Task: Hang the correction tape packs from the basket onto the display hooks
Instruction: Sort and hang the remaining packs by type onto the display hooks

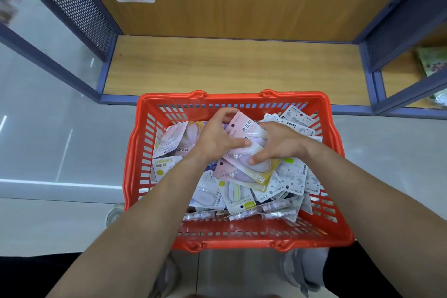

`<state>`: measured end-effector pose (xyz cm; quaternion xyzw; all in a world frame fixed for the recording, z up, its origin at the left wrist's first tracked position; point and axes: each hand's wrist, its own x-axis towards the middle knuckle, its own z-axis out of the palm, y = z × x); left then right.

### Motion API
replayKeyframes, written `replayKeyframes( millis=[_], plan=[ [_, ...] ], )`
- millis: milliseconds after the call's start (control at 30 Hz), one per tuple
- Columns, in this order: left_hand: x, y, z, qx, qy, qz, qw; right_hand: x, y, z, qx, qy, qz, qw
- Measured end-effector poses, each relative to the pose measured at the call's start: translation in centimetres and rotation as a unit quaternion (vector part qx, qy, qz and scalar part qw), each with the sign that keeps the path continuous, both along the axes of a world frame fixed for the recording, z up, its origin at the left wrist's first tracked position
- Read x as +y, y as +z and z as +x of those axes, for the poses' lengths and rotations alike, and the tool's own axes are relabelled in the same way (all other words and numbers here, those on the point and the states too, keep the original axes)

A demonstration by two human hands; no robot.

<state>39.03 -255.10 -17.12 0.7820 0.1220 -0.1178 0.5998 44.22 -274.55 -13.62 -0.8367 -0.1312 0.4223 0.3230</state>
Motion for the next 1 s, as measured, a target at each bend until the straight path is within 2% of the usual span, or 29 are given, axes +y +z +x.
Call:
replayKeyframes(
  millis=[100, 200, 267, 333, 400, 500, 600, 633, 767, 933, 1000],
  plan=[
    [-0.2, 0.0, -0.4, -0.002, 0.032, -0.006, 0.999, -0.2, -0.5, -0.4, 0.012, -0.031, 0.034, 0.999],
    [0.3, 0.7, -1.1, 0.043, 0.089, -0.029, 0.995, -0.4, -0.5, -0.7, 0.004, -0.068, 0.044, 0.997],
    [1.1, 0.8, -2.3, 0.066, 0.1, 0.001, 0.993, -0.7, -0.3, -0.8, -0.003, -0.091, 0.055, 0.994],
    [1.8, 0.4, -3.9, 0.089, 0.07, 0.042, 0.993, -1.0, 0.0, -1.0, -0.011, -0.114, 0.067, 0.991],
    [1.9, 0.0, -5.3, 0.113, -0.002, 0.096, 0.989, -1.2, 0.4, -1.3, -0.018, -0.133, 0.082, 0.988],
    [0.8, -0.7, -6.0, 0.12, -0.115, 0.239, 0.957, -1.6, 0.2, -1.8, -0.02, -0.179, 0.1, 0.979],
    [-0.2, -0.9, -6.3, 0.111, -0.1, 0.291, 0.945, -1.8, 0.0, -2.3, -0.016, -0.205, 0.117, 0.972],
    [-0.2, -0.8, -6.3, 0.105, -0.088, 0.272, 0.952, -1.9, 0.2, -2.5, -0.016, -0.213, 0.124, 0.969],
    [0.8, 1.8, -5.2, 0.138, -0.051, 0.087, 0.985, -2.2, 1.8, -2.4, -0.002, -0.225, 0.171, 0.959],
    [2.0, 6.2, -3.5, 0.116, 0.044, -0.081, 0.989, -1.8, 4.2, -1.8, 0.02, -0.272, 0.238, 0.932],
    [2.3, 8.1, -3.2, 0.101, 0.09, -0.114, 0.984, -1.4, 5.9, -1.5, 0.015, -0.271, 0.256, 0.928]
  ],
)
